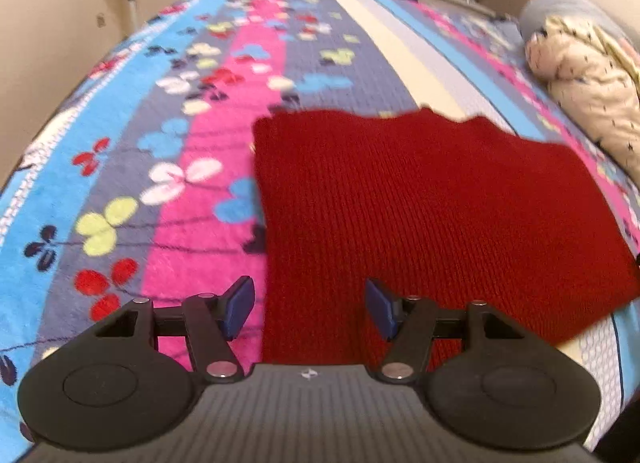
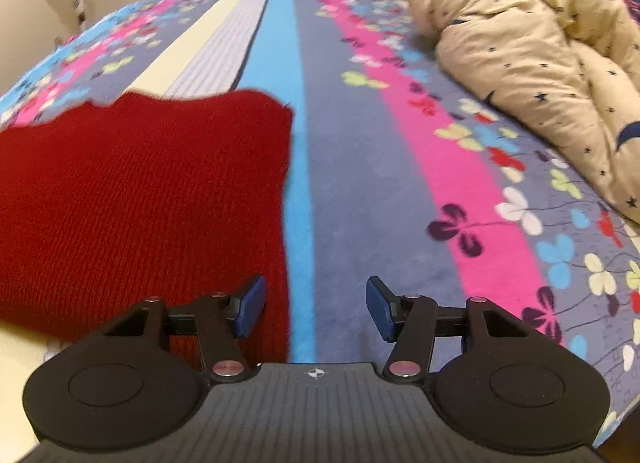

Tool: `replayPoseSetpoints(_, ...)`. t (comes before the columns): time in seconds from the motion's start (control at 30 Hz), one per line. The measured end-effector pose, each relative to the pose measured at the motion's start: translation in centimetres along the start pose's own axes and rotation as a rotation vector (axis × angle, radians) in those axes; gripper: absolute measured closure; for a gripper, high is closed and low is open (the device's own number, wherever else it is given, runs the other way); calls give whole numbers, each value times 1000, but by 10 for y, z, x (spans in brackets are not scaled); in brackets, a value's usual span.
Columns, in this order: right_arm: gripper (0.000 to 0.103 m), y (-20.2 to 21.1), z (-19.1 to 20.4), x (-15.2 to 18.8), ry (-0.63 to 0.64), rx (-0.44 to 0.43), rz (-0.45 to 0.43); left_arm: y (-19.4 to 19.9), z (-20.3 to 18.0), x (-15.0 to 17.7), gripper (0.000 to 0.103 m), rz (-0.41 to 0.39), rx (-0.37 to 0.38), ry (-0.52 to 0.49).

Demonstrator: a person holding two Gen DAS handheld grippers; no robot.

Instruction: Fold small clothes

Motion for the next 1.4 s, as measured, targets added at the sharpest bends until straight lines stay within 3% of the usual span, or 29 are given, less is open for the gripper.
replayPoseSetpoints(0.27,46,3,-23,-11,-161,-14,-20,34,-13,3,36,-109,8,-24)
replayPoseSetpoints(0.43,46,8,-22,-14,-169,-35,-31,50,-30,26,36,-112,37,-11)
replayPoseSetpoints(0.6,46,9,-23,-14,-185,-56,-17,50,-35,55,34,-42,178,238)
replayPoseSetpoints(0.73,46,10,-23,-14,-183,-71,-16,33,-30,74,22,45,224,416)
replayPoseSetpoints(0.87,46,13,-22,-14,-178,-80,-21,10,-10,85,21,122,235,595)
replayPoseSetpoints(1.1,46,13,-28,-13,-189,-79,-16,-9,14,78,17,48,225,794)
replayPoseSetpoints(1.27,46,10,-34,-14,-208,-81,-9,-13,22,77,17,-76,190,930)
replayPoseSetpoints(1.3,46,10,-35,-13,-212,-81,-7,-13,23,72,20,-95,176,944)
replayPoseSetpoints(1.33,46,10,-36,-14,-215,-82,-6,-11,22,72,32,-111,153,948)
replayPoseSetpoints(1.37,46,10,-37,-14,-219,-82,-5,-10,22,72,45,-119,122,939)
replayPoseSetpoints(1.4,46,9,-38,-14,-224,-83,-4,-9,22,71,66,-124,88,923)
Point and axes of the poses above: each gripper's, at about its wrist camera, not at the fingertips, and y roughly against the way its jaws point, z to its left, x to its underside, the point moved 6 cm from there along -y, roughly the way its jaws point, and after that the axes turned 9 degrees about x, right-handed, at the moved point
